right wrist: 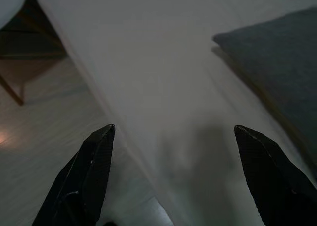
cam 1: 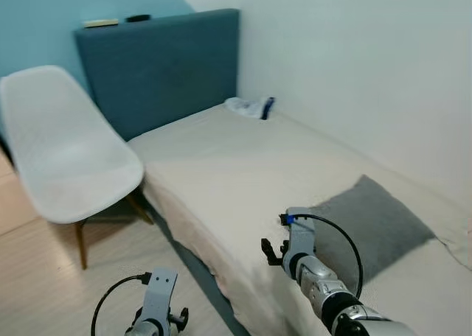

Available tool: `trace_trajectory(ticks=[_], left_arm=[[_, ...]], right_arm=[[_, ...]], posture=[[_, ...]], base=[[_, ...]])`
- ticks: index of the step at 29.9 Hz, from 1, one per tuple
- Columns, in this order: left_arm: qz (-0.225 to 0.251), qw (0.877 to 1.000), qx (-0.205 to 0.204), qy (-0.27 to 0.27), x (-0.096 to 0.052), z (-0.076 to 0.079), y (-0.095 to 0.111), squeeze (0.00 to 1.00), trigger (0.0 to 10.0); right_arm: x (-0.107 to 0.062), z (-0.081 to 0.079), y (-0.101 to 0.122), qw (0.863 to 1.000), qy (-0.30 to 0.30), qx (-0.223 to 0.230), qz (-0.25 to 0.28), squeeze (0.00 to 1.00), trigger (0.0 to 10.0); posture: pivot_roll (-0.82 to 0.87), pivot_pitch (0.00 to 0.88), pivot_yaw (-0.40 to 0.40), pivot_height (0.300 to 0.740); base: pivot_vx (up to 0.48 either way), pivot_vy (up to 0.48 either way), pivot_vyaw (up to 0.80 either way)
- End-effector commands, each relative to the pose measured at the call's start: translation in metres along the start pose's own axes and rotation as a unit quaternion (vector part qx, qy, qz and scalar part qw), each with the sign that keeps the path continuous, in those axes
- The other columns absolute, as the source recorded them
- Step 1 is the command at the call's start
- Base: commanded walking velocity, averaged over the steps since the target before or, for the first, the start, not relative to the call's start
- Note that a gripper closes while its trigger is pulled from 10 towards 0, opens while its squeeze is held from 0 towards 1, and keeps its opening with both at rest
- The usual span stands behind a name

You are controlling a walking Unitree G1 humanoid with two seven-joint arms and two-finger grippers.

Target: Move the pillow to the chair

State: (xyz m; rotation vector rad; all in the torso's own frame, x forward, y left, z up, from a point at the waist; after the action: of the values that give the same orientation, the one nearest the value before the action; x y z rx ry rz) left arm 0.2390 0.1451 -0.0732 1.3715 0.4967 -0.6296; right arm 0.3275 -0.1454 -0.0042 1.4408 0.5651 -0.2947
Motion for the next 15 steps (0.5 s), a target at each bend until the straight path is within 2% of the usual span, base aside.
trace_trajectory(ticks=[1, 2, 8, 15], left_arm=[[-0.004, 1.000, -0.003, 0.000, -0.0008, -0.0021, -0.0021, 0.00, 10.0], [-0.011, 1.000, 0.014, -0.002, -0.0011, -0.0013, -0.0045, 0.00, 10.0], [-0.012, 1.000, 0.004, 0.000, -0.0016, -0.0011, -0.0065, 0.00, 10.0], [-0.013, 1.000, -0.002, 0.004, -0.0019, -0.0015, -0.0077, 0.00, 10.0]], right_arm=[[-0.0002, -0.0051, -0.0060, 1.000, 0.005, 0.005, -0.013, 0.00, 10.0], [-0.0002, -0.0060, -0.0065, 1.000, 0.006, 0.004, -0.013, 0.00, 10.0], [-0.0006, -0.0076, -0.0093, 1.000, 0.008, 0.002, -0.018, 0.00, 10.0], [-0.0027, 0.0016, -0.0151, 0.999, -0.012, 0.010, -0.028, 0.00, 10.0]], posture=[[0.07, 0.000, -0.046, 0.740], [0.07, 0.000, -0.047, 0.740], [0.07, 0.000, -0.049, 0.740], [0.07, 0.000, -0.050, 0.740]], base=[[0.000, 0.000, 0.00], [0.000, -0.480, 0.00], [0.000, -0.480, 0.00], [0.000, 0.000, -0.06]])
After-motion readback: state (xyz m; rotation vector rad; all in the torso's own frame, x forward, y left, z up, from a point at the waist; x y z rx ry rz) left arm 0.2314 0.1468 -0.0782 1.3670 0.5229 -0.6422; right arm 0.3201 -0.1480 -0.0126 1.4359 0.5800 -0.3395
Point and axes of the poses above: a point about 5 cm out from each wrist's last joint towards the gripper, its own x axis pointing out of the wrist towards the gripper, its own y axis along the axis of the wrist's last joint, z = x × y, the point moved 2 cm from there along x, pointing out of the wrist towards the gripper, and after that the axes turned 10 degrees about -x, right-handed, at the moved point
